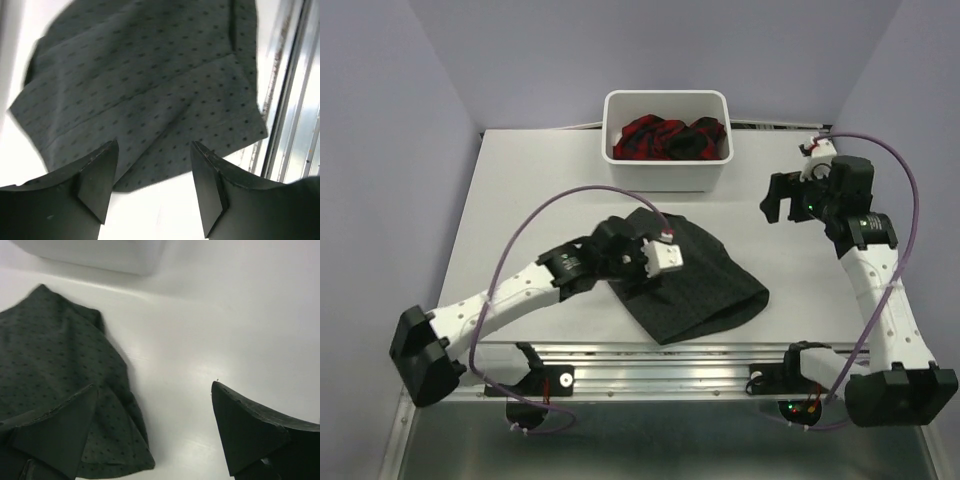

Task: Fold and stack the skirts
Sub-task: Flatten the skirt out

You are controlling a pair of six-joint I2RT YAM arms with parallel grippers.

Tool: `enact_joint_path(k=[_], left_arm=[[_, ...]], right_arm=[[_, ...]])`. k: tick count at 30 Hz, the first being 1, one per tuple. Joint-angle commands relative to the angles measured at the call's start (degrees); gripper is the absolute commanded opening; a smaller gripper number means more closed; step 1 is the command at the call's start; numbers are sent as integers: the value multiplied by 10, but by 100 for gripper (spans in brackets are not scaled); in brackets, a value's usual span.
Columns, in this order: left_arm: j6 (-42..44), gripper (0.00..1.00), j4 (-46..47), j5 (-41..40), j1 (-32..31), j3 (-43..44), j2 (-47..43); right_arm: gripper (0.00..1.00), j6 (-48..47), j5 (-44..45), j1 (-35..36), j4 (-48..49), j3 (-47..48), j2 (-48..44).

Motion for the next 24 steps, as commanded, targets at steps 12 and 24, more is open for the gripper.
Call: enact_joint_path(k=[12, 24], left_arm=[[-81, 56, 37, -115, -240, 217, 358], [-56, 56, -20, -97, -243, 243, 437]], right_arm=[[93, -3, -52, -80, -177, -23, 116], [93, -16, -63, -92, -178, -26, 151]])
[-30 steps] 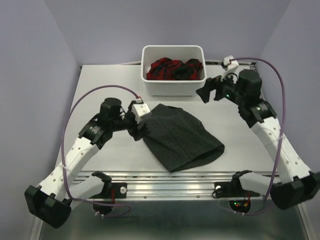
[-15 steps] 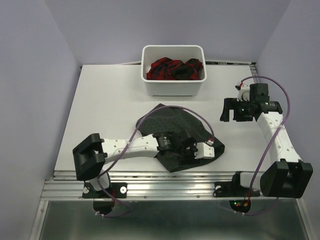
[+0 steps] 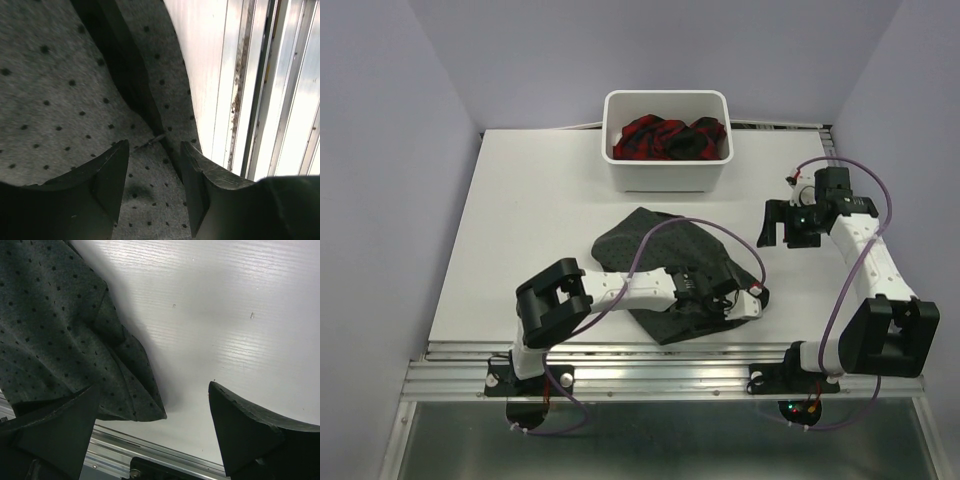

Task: Fold and stack the skirts
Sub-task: Flatten the skirt out

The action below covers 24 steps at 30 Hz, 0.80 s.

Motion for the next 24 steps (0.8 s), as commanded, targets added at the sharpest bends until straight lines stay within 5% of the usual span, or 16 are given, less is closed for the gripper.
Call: enact_joint_path(k=[1, 6, 9, 11, 16, 24], left_arm=[[8, 56, -29, 13, -1, 17, 2], [14, 56, -40, 5, 1, 3, 18], [7, 41, -33, -1, 17, 4, 21], [1, 22, -43, 1, 29, 18, 31], [-7, 0, -53, -16, 69, 37, 29], [-66, 0, -41, -6, 141, 66, -143]], right_arm=[[93, -15, -15, -10, -9, 3, -3], [94, -26, -23, -15, -10, 2, 3], [94, -31, -28, -15, -11, 0, 2], [94, -33, -31, -15, -11, -1, 1], [94, -41, -30, -15, -13, 1, 0], [95, -65, -50, -15, -12, 24, 0]])
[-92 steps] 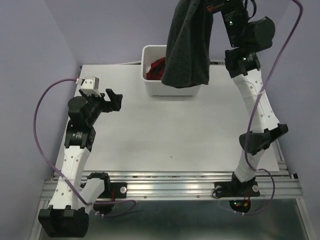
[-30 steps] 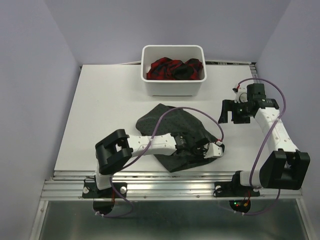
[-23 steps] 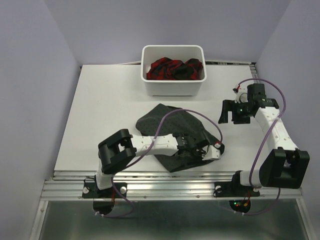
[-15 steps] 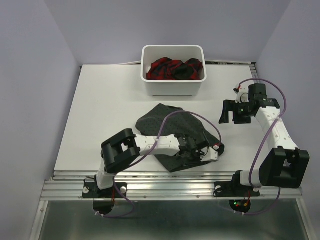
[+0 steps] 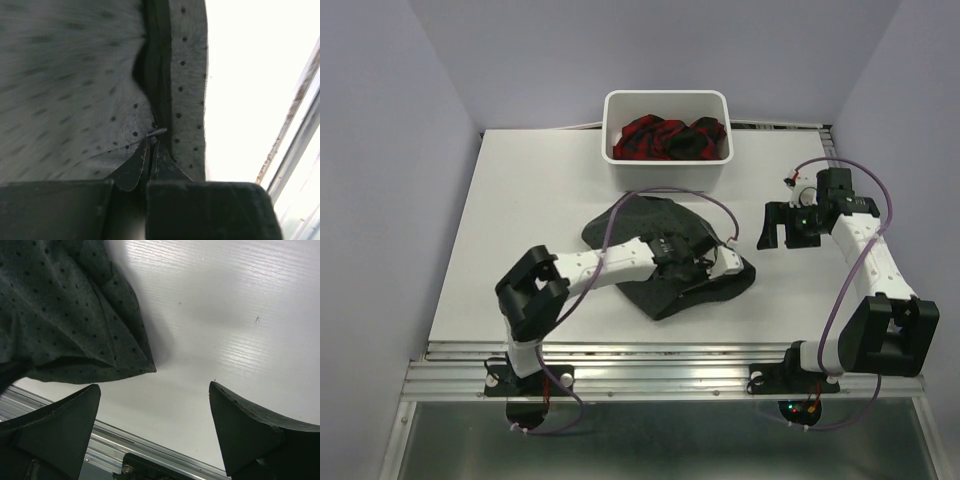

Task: Fold and stack the skirts
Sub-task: Flatten the skirt out

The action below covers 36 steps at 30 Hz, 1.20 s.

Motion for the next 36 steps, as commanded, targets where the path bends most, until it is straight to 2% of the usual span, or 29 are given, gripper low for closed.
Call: enact_joint_path(k=[1, 5, 11, 12, 15, 16, 18, 19, 20, 21, 23, 24, 27, 30, 33, 35, 36], left_arm=[[-51, 0, 4, -7, 53, 58, -131], [-69, 0, 4, -36, 114, 76, -192], [-67, 0, -7, -55, 126, 72, -242], [-67, 0, -11, -55, 126, 73, -243], [-61, 0, -19, -40, 127, 67, -241], [-63, 0, -15, -36, 127, 62, -241], [-73, 0, -9, -22, 128, 48, -232], [-77, 0, -1, -15, 128, 44, -229], [-83, 0, 5, -3, 129, 39, -220], [-89, 0, 9, 4, 133, 39, -213], [-102, 0, 18, 25, 136, 45, -193], [-105, 0, 22, 31, 136, 47, -188], [-112, 0, 33, 46, 137, 55, -172], [-117, 0, 28, 44, 142, 72, -155], [-124, 0, 26, 43, 151, 83, -145], [-129, 0, 32, 47, 157, 88, -143], [-134, 0, 35, 47, 157, 89, -143]], right_arm=[[94, -33, -26, -4, -2, 26, -5], [95, -63, -66, -4, 3, 21, -5], [90, -59, -122, -4, 45, -1, 9], [89, -49, -159, -4, 51, -4, 12], [87, 33, -259, -4, 96, -27, 18], [86, 108, -277, -4, 117, -37, 10], [86, 173, -321, -4, 201, -76, -6], [86, 241, -332, -4, 227, -92, -17], [86, 267, -346, -4, 290, -112, -42], [86, 286, -358, -4, 311, -144, -54], [84, 325, -340, -4, 341, -168, -73], [80, 322, -332, -4, 336, -177, -71], [76, 283, -296, -4, 270, -178, -24], [86, 266, -295, -4, 213, -162, 9], [91, 311, -284, -4, 228, -179, -5], [90, 350, -278, -4, 258, -210, -24], [85, 358, -269, -4, 268, -219, -26]])
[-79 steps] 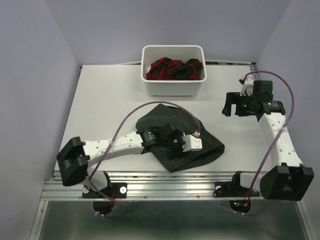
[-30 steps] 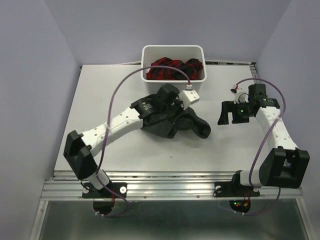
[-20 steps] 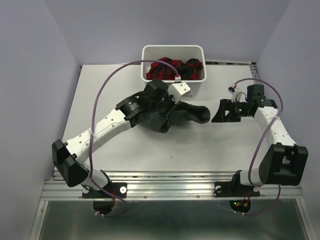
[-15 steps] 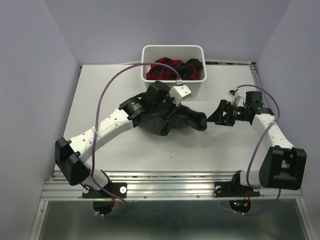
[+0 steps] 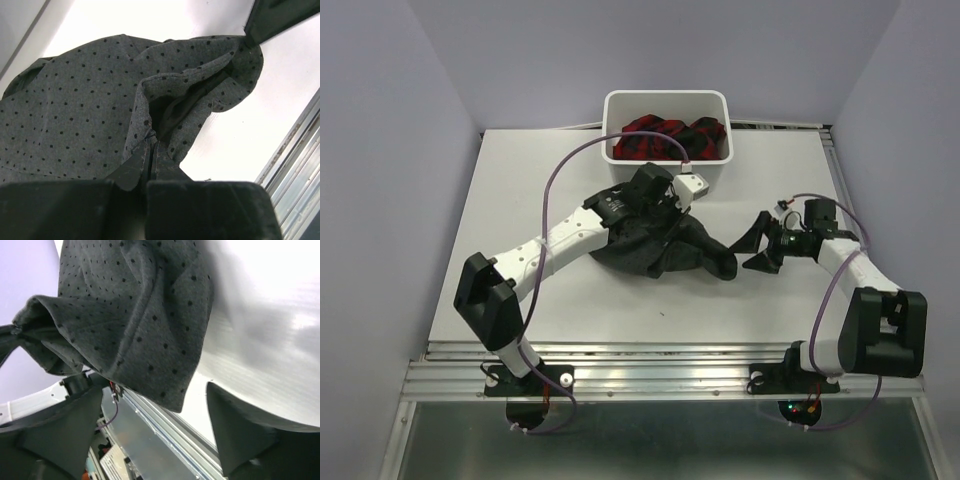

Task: Fold and stack the skirts
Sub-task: Flatten the skirt out

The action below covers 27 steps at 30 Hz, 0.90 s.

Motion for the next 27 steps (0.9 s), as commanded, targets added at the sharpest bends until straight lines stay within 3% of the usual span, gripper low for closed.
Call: enact_joint_path(k=[1, 5, 11, 13, 14, 15, 17, 18, 19, 22, 27], left_arm=[[-19, 0, 37, 11, 11, 42, -9], [-24, 0, 40, 13, 12, 42, -10], [-25, 0, 40, 17, 18, 32, -10], [-26, 0, 44, 19, 19, 32, -11], [-27, 0, 45, 24, 21, 28, -13], [-27, 0, 45, 28, 22, 28, -13], [-25, 0, 38, 33, 30, 27, -15], [-13, 0, 31, 43, 32, 28, -13], [-5, 0, 20, 47, 35, 31, -13], [32, 0, -20, 74, 49, 18, -13], [92, 0, -55, 105, 58, -54, -47]], right_arm=[[83, 59, 18, -4, 41, -36, -31], [74, 58, 28, 8, 72, -40, 3], [69, 80, 31, 44, 106, -41, -2], [61, 79, 51, 60, 116, -50, -2], [56, 72, 63, 66, 113, -49, 2], [42, 63, 71, 72, 113, -48, 9], [24, 16, 94, 72, 103, -38, 23], [6, -7, 132, 72, 82, -14, 25], [1, -41, 155, 72, 70, 3, 30], [1, -91, 228, 72, 33, 66, 39], [1, -168, 272, 72, 19, 143, 46]])
